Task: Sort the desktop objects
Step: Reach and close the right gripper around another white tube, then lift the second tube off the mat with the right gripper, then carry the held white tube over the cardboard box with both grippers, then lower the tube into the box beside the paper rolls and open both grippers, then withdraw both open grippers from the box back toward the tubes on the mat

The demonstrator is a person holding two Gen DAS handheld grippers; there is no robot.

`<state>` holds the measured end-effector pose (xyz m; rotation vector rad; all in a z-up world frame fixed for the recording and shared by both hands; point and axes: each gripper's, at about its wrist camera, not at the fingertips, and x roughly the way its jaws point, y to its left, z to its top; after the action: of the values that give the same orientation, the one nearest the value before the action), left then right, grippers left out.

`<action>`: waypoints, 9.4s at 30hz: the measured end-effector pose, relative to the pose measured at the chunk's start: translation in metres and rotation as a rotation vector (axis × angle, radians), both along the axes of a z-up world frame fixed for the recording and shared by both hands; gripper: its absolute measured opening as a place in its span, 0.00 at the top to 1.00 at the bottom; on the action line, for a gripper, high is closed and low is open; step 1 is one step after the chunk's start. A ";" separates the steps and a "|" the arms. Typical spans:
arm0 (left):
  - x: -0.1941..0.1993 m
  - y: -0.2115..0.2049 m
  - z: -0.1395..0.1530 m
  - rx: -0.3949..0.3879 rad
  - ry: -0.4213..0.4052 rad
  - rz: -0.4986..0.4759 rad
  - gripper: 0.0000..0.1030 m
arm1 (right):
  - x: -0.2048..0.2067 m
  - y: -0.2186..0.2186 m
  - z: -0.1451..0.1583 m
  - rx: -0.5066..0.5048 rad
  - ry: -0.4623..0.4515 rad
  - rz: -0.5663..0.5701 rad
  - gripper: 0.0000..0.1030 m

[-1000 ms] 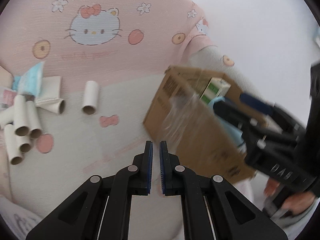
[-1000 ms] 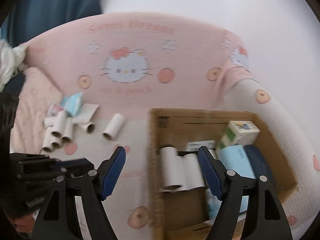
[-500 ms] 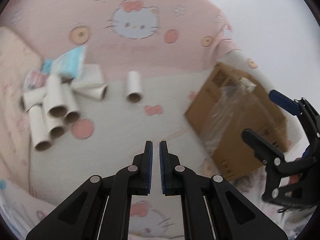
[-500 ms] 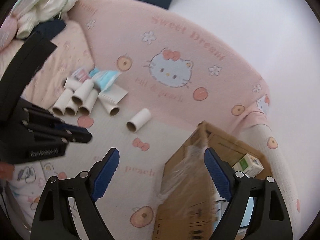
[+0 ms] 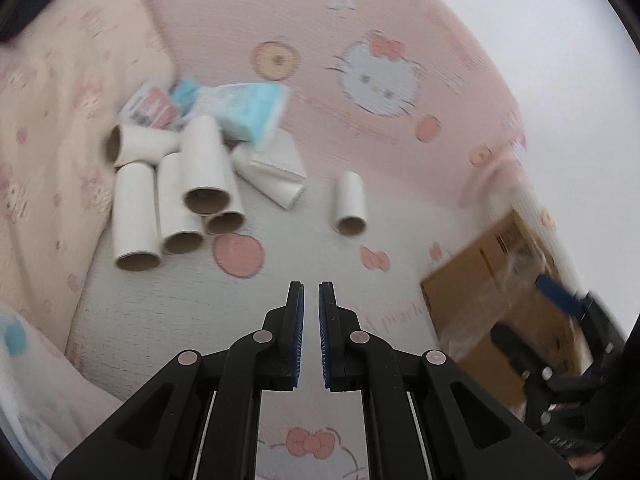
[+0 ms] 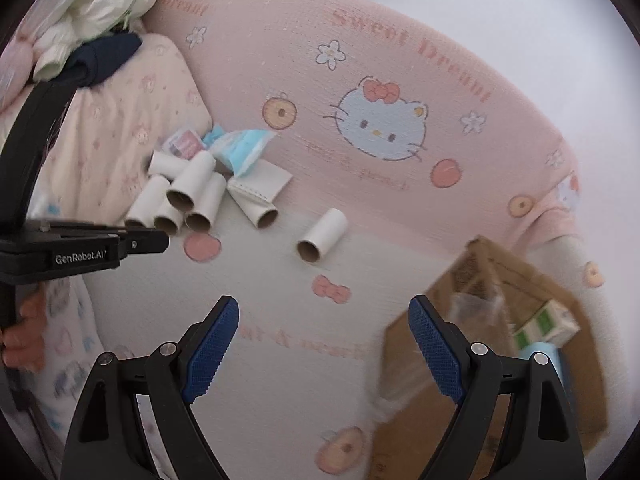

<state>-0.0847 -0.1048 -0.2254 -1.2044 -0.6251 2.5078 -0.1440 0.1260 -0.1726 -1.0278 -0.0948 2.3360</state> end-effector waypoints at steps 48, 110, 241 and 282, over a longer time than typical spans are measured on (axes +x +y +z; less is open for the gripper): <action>-0.115 -0.129 -0.071 0.083 -0.562 0.222 0.63 | -0.213 -0.005 -0.144 -0.764 0.110 0.099 0.45; -0.024 0.048 -0.081 0.137 -0.446 -0.176 0.63 | -0.052 0.042 -0.126 -0.859 -0.017 -0.202 0.58; -0.072 0.342 0.104 -0.089 -0.126 -0.606 0.85 | 0.100 0.265 -0.016 -0.753 -0.264 -0.315 0.58; -0.059 0.412 0.074 -0.266 -0.339 -0.786 0.78 | 0.197 0.292 0.038 -0.789 -0.117 -0.405 0.90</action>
<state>-0.1441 0.3070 -0.1517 -1.5908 0.1318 1.7656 0.0528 0.4177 -0.1343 -1.3760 0.9661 1.9386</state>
